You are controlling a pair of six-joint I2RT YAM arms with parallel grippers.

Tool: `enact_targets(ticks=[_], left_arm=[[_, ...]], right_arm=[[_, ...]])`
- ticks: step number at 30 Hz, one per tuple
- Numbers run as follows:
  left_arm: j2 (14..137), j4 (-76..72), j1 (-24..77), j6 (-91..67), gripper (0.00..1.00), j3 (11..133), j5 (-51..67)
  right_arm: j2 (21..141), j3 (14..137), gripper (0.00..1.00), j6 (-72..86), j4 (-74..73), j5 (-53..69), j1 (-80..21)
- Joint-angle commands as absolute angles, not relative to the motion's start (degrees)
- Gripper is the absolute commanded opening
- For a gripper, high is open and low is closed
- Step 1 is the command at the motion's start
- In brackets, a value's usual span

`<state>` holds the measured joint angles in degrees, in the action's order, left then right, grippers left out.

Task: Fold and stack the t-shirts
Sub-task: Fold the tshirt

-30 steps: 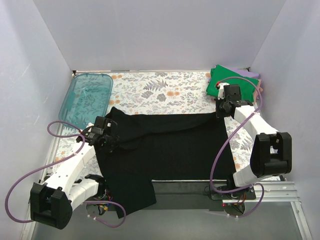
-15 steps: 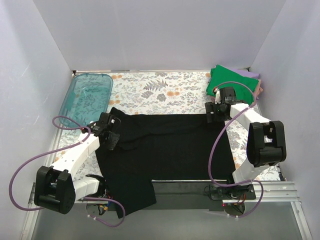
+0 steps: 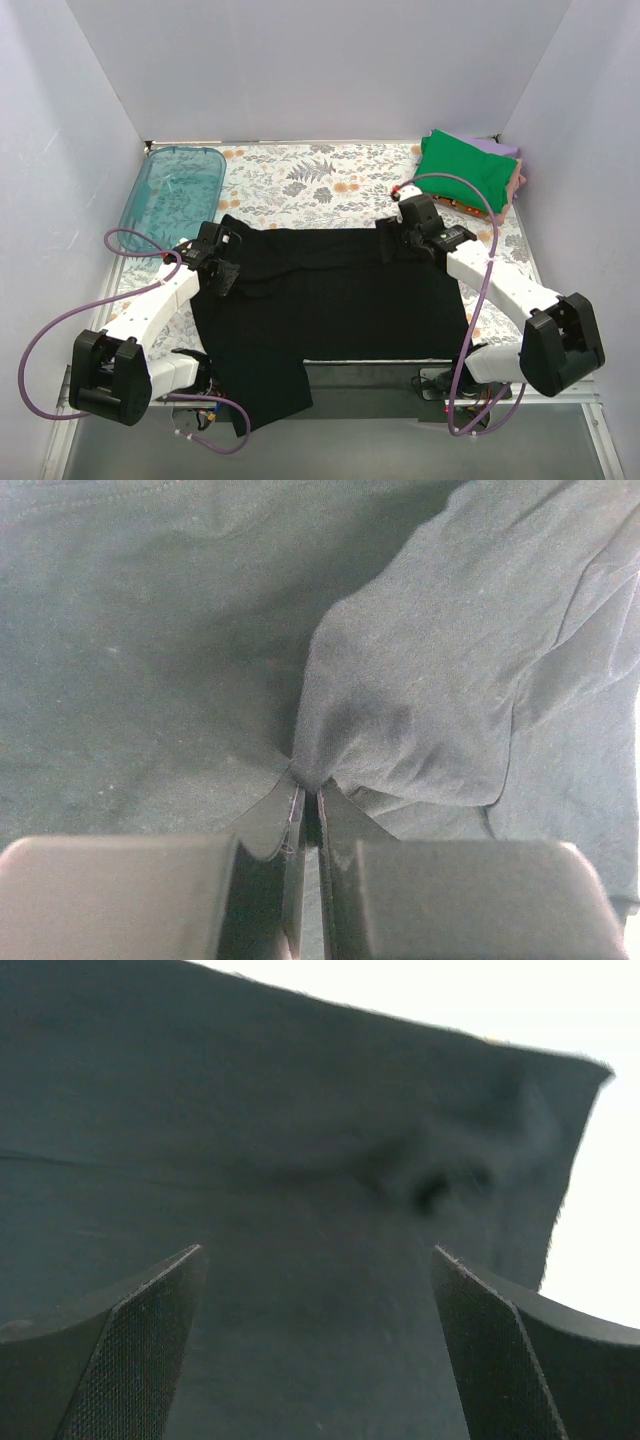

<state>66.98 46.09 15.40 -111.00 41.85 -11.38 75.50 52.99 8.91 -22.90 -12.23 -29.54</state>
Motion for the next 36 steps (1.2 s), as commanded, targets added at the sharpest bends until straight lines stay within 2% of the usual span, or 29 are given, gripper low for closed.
enact_targets(ticks=[1,5,6,7,14,20,23,24,27,29,30,36], left_arm=[[66.36,45.88,15.38,-110.48,0.0,42.54,-13.18],[66.18,46.06,15.38,-110.83,0.0,40.35,-13.36],[66.01,45.88,15.38,-110.92,0.0,39.82,-13.36],[66.01,45.62,15.47,-110.92,0.0,39.38,-13.27],[67.41,44.47,15.29,-110.92,0.0,38.06,-13.1],[67.76,43.86,15.12,-111.0,0.0,37.88,-12.92],[67.59,43.77,14.85,-110.83,0.0,37.88,-13.01],[67.5,43.86,14.85,-110.74,0.0,37.97,-13.09],[67.41,44.03,14.59,-110.66,0.0,37.97,-13.36],[67.5,43.77,14.41,-110.57,0.0,38.06,-13.36],[67.5,43.68,14.33,-110.57,0.0,38.06,-13.27],[67.06,44.21,13.8,-109.87,0.0,38.41,-12.83]], right_arm=[[72.43,47.3,0.98,17.48,-26.54,-22.15,-26.99],[71.28,43.69,0.92,16.97,-25.84,-19.78,-22.24],[71.63,43.25,0.84,16.53,-24.71,-19.34,-21.63],[72.24,42.72,0.82,16.0,-23.74,-18.81,-20.49],[79.7,44.55,0.77,13.1,-15.65,-15.56,-17.06],[85.5,47.46,0.66,11.96,-13.8,-15.56,-13.8],[87.53,48.6,0.53,10.73,-13.27,-15.47,-12.75],[87.8,49.04,0.41,10.55,-13.18,-15.9,-12.66],[87.89,49.66,0.12,9.67,-13.36,-17.31,-12.13],[87.28,49.83,0.04,9.58,-13.88,-17.92,-11.52],[87.01,49.92,0.01,9.58,-14.5,-18.28,-11.17],[83.24,51.77,0.01,8.7,-21.87,-24.07,-11.07]])
